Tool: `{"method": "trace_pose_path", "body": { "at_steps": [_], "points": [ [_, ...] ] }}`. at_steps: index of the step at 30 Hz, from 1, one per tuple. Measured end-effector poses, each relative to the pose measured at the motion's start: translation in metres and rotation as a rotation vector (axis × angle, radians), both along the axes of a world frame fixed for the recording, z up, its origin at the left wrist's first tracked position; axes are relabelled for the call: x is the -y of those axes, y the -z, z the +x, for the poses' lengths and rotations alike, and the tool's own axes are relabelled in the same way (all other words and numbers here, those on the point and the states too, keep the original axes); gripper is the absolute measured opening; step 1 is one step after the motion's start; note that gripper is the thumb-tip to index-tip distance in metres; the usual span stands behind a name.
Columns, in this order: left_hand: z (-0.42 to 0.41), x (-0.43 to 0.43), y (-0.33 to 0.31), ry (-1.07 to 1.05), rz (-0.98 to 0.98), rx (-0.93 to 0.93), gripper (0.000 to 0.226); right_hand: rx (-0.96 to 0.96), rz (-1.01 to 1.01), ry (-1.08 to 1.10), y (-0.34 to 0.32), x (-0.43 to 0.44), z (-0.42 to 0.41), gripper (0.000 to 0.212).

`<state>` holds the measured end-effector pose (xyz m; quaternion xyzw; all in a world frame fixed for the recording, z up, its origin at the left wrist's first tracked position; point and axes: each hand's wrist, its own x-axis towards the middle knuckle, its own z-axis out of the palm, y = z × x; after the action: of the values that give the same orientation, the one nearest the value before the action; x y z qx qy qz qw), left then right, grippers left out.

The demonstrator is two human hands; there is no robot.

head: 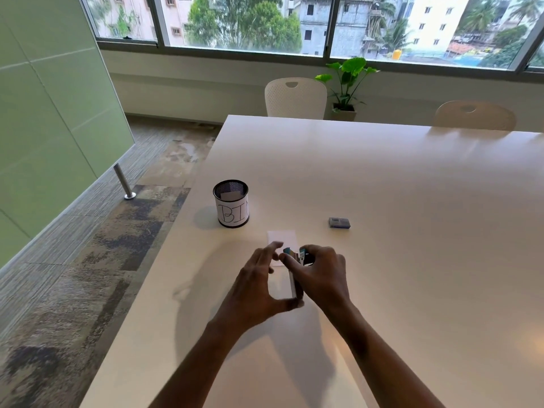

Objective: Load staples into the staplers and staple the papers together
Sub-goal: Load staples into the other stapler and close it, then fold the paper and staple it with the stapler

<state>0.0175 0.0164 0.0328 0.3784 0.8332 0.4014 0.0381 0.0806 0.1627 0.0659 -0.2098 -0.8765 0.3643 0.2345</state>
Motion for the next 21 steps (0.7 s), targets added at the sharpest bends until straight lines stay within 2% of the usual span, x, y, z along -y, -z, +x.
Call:
{"method": "trace_pose_path", "body": {
  "at_steps": [3,9,21],
  "points": [
    [-0.005,0.002,0.005,0.016,-0.049,-0.057,0.108,0.095,0.073,0.009,0.004,0.002,-0.003,0.049],
    [-0.008,0.009,0.017,-0.010,-0.126,-0.097,0.105,0.258,0.243,0.070,0.024,0.015,-0.001,0.048],
    [-0.018,0.011,0.025,0.016,-0.200,-0.023,0.113,0.298,0.267,0.033,0.043,0.020,-0.006,0.052]
  ]
}}
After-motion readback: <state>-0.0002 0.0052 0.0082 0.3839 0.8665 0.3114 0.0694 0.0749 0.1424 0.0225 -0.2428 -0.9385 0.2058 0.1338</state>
